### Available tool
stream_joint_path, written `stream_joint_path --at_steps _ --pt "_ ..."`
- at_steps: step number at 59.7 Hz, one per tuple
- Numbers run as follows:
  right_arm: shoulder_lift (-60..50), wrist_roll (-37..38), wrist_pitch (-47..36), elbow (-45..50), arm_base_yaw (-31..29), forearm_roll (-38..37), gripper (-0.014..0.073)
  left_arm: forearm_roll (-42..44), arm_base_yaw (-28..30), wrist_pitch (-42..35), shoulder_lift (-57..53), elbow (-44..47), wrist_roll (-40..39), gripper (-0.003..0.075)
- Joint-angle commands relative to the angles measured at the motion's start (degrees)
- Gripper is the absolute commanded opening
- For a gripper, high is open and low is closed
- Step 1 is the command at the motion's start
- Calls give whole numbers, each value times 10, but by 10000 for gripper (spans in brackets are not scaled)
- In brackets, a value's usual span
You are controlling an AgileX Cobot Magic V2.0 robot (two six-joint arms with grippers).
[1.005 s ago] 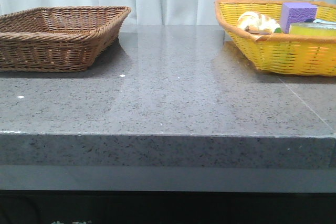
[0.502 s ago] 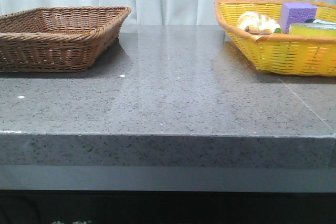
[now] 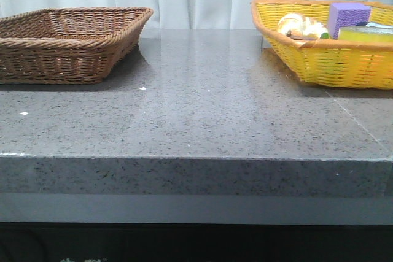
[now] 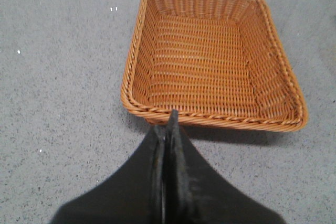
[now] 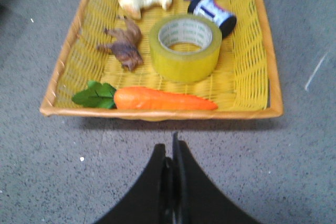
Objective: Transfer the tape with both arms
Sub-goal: 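Move the right gripper over the yellow tape roll in the yellow basket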
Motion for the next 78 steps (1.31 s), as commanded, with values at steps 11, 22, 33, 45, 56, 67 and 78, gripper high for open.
stream_joint_path --at_steps 11,22,33,45,56,67,78 --pt "52 0 -23 -20 0 -7 -69 -1 1 -36 30 -20 -1 -20" --pt "50 0 -25 -20 0 -6 -69 -1 1 -29 34 -20 -1 -20" --pt "48 0 -30 -20 0 -8 -66 25 1 -28 34 -20 -1 -19" --pt "48 0 -30 -20 0 -9 81 37 1 -28 34 -20 -1 60" --pt "48 0 -30 -20 0 -9 478 37 1 -31 34 -20 -1 473" --pt "48 0 -30 -20 0 -9 507 31 1 -34 34 -20 -1 523" --pt "48 0 -30 -20 0 -9 507 -4 -46 -55 34 -20 21 493"
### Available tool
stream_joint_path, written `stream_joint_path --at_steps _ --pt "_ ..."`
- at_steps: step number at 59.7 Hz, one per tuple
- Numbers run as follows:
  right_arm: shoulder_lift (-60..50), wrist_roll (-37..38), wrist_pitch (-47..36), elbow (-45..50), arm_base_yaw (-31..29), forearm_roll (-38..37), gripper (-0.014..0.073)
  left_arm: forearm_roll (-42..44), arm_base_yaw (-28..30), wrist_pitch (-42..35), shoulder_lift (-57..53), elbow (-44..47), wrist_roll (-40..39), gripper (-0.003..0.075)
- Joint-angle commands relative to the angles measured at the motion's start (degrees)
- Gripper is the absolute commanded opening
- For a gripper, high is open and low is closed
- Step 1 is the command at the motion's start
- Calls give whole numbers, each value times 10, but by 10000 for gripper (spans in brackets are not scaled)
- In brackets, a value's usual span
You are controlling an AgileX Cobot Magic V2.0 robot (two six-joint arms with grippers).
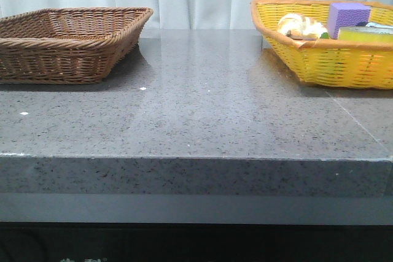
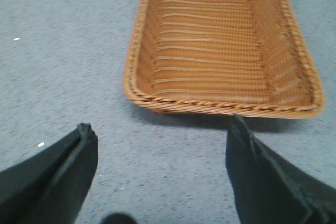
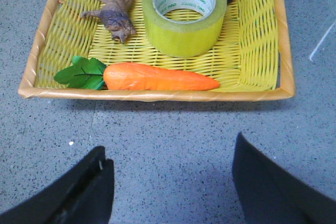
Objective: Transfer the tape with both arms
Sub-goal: 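Move the right gripper over the yellow tape roll in the yellow basket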
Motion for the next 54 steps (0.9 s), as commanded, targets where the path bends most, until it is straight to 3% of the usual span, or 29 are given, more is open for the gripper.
stream_joint_path --at_steps 1,21,38,54 --pt "-4 0 -40 -20 0 -7 507 -25 -36 -56 0 -20 20 493" --pt "-3 0 -36 -20 0 -7 507 -35 -181 -83 0 -20 35 493" --pt "27 36 -56 -41 -32 -36 507 -35 -192 -83 0 -20 35 493" --pt "156 35 -19 -152 -46 -35 507 -35 -192 -83 0 -20 35 493"
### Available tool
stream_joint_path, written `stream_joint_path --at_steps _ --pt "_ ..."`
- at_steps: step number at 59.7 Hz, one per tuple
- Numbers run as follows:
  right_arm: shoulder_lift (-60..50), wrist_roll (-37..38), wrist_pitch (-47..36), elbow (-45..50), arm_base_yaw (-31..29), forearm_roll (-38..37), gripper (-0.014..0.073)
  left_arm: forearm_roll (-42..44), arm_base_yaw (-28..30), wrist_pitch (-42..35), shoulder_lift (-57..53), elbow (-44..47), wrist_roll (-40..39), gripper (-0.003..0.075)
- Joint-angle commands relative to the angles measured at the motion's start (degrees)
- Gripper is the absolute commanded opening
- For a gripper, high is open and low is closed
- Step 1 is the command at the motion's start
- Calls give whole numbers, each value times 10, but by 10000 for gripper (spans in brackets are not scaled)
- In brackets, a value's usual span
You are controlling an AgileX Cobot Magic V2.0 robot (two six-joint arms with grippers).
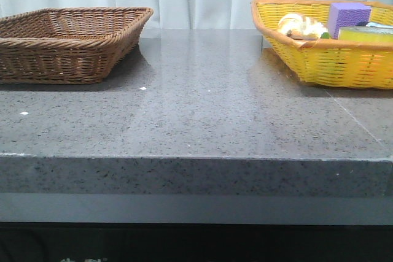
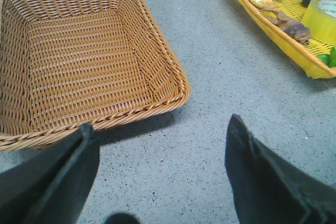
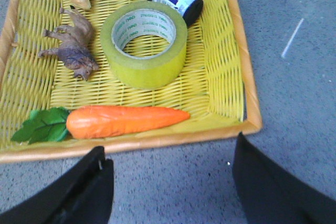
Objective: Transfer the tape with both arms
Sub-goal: 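Move the right gripper over the yellow tape roll in the yellow basket, then grasp the tape roll rim with the right gripper and lift it out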
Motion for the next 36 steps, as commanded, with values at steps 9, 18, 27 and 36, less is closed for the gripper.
stream_joint_path --at_steps 9,18,27,36 --pt "119 -1 2 -121 -3 -7 507 -6 -5 -44 0 -20 1 493" --pt "209 -2 33 -200 -3 -8 507 -6 -5 -44 0 -20 1 493" --pt "292 -8 82 -281 -7 -11 507 -6 -5 -44 0 -20 1 493" --pt "364 -8 117 -344 -17 -10 507 -6 -5 -44 0 -20 1 493"
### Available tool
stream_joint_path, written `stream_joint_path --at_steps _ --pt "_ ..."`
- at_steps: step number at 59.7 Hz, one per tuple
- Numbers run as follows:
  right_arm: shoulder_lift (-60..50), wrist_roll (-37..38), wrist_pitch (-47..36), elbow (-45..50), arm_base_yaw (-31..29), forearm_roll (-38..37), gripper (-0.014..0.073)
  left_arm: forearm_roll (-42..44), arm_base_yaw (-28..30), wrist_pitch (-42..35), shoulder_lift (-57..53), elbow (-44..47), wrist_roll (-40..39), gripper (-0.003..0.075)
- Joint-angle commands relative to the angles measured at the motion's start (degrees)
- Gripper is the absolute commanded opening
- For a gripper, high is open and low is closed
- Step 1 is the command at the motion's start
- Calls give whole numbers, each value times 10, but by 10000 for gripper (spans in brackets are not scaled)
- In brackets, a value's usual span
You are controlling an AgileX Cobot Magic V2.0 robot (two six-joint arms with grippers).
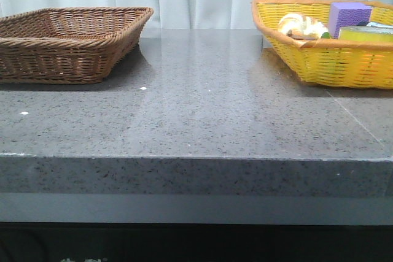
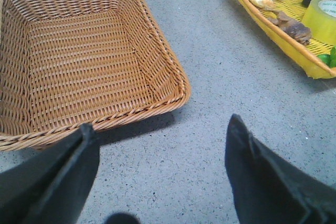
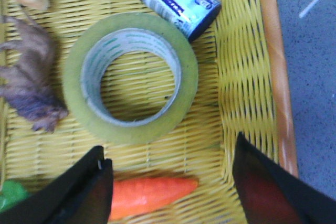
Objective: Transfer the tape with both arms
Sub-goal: 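Grasp the tape roll rim with the right gripper and lift it out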
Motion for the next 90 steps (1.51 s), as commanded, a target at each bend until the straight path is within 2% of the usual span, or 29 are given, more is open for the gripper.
stream_joint_path --at_steps 1,25,45,48,57,63,90 --pt "17 -8 2 -56 -10 -9 507 -6 -5 -44 0 -20 1 493" --pt "149 -8 41 -159 -18 6 507 -6 -5 -44 0 -20 1 493" --pt "201 -8 30 -172 -18 32 502 -6 -5 -44 0 -20 1 493" --pt "203 -8 31 -172 -18 34 470 -6 -5 -44 0 -20 1 493" --pt "206 -7 30 -172 -18 34 283 -6 -5 -44 0 -20 1 493" --pt "206 -7 33 -172 -18 33 199 -6 -5 -44 0 -20 1 493" --pt "129 -8 57 -173 -18 33 181 -6 -5 -44 0 -20 1 493"
